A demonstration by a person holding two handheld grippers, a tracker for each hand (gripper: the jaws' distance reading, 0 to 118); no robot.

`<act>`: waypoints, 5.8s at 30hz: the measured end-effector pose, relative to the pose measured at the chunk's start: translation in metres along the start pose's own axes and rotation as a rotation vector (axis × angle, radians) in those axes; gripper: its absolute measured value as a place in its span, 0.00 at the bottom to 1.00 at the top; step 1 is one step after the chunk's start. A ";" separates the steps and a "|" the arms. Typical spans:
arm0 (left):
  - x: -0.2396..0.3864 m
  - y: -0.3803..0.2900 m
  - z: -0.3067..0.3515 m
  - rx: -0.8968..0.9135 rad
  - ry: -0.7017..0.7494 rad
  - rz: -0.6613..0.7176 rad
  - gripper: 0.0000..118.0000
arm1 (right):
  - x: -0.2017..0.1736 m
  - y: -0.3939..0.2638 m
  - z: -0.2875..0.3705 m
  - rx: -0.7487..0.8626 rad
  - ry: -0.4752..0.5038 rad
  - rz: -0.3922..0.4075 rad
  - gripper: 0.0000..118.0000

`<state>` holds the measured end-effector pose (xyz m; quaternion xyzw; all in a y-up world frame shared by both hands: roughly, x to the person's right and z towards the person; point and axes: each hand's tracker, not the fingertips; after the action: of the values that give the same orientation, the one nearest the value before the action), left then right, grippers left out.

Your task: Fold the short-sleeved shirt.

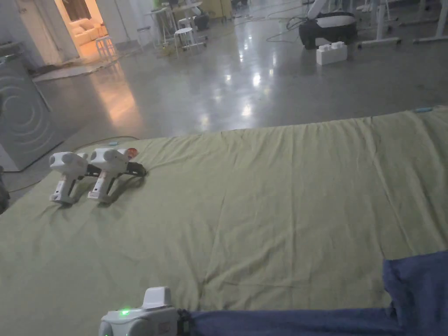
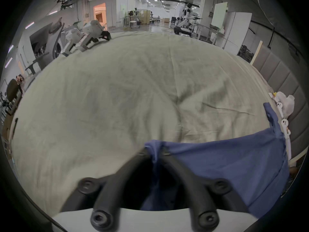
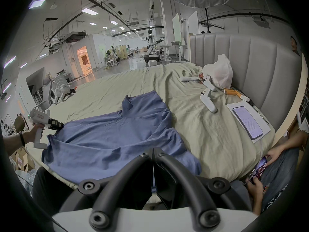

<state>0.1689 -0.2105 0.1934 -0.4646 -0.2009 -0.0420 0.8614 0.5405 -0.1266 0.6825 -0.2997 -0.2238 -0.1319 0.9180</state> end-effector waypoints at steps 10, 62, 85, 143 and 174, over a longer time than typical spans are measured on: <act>-0.006 0.010 -0.016 -0.067 0.022 -0.011 0.01 | 0.022 0.092 -0.121 -0.151 0.084 0.008 0.72; -0.049 -0.164 0.230 0.335 -0.024 0.089 0.71 | 0.045 -0.023 -0.010 -0.103 -0.011 -0.066 0.58; 0.088 -0.146 0.400 0.899 -0.138 -0.240 0.00 | -0.077 0.067 0.116 0.457 0.135 0.143 0.00; -0.089 -0.102 0.232 0.398 -0.251 0.350 0.06 | -0.043 0.013 0.084 0.176 0.193 -0.075 0.00; 0.130 -0.132 0.134 0.174 -0.577 0.167 0.00 | 0.017 -0.032 0.111 0.216 0.163 -0.212 0.00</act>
<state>0.2128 -0.1605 0.4120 -0.3969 -0.4013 0.1799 0.8057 0.5066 -0.0856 0.7869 -0.1624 -0.1916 -0.2272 0.9409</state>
